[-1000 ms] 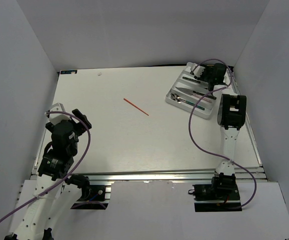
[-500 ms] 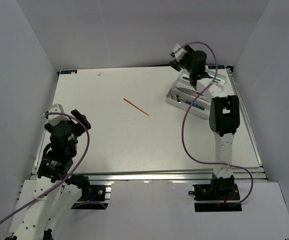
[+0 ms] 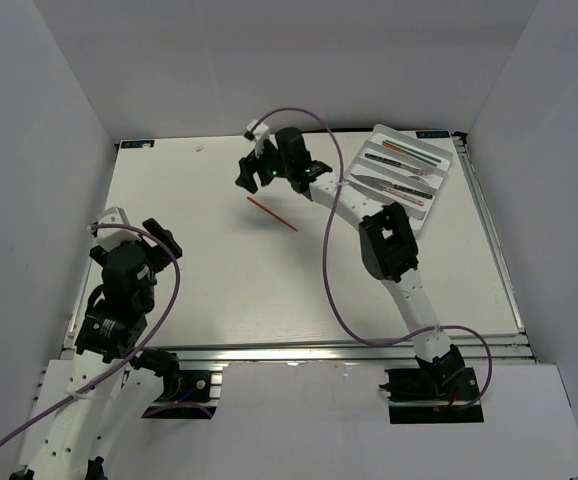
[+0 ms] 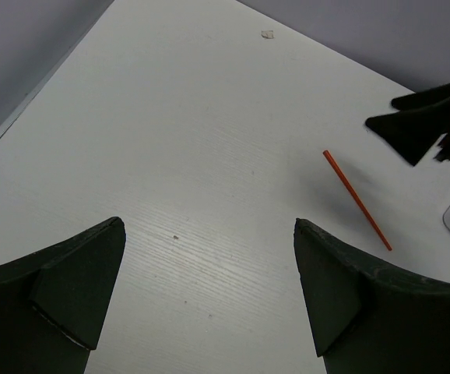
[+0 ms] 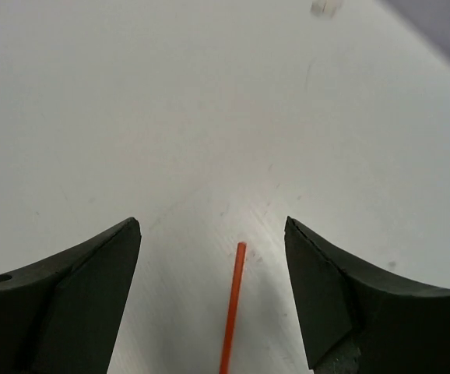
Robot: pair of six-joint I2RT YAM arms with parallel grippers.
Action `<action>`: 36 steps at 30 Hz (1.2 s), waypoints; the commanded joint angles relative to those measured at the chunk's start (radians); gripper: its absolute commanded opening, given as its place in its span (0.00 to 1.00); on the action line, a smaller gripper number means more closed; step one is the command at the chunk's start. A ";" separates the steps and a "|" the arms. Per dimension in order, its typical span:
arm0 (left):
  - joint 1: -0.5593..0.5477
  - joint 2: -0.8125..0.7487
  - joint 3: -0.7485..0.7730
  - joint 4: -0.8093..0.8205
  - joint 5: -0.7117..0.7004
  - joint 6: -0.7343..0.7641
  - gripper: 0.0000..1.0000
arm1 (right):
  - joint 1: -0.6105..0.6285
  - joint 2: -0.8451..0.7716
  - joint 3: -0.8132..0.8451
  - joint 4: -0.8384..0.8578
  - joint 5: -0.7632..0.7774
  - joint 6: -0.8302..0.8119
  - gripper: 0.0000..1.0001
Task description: Sort the eating utensils into containers
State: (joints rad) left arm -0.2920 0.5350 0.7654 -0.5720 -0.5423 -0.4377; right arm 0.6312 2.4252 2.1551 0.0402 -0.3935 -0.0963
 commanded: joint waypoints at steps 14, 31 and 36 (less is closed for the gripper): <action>-0.007 -0.010 -0.006 -0.002 -0.004 -0.003 0.98 | 0.016 0.224 0.160 -0.335 0.133 -0.158 0.53; -0.006 -0.027 -0.006 -0.002 -0.004 -0.001 0.98 | 0.056 0.235 0.124 -0.597 0.133 -0.266 0.18; -0.007 -0.033 -0.006 0.000 0.001 -0.001 0.98 | 0.036 0.183 0.040 -0.632 0.085 -0.281 0.02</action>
State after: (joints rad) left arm -0.2920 0.5125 0.7654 -0.5720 -0.5419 -0.4377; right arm 0.6865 2.6129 2.2787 -0.3672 -0.2867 -0.3695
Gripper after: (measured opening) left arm 0.979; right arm 0.053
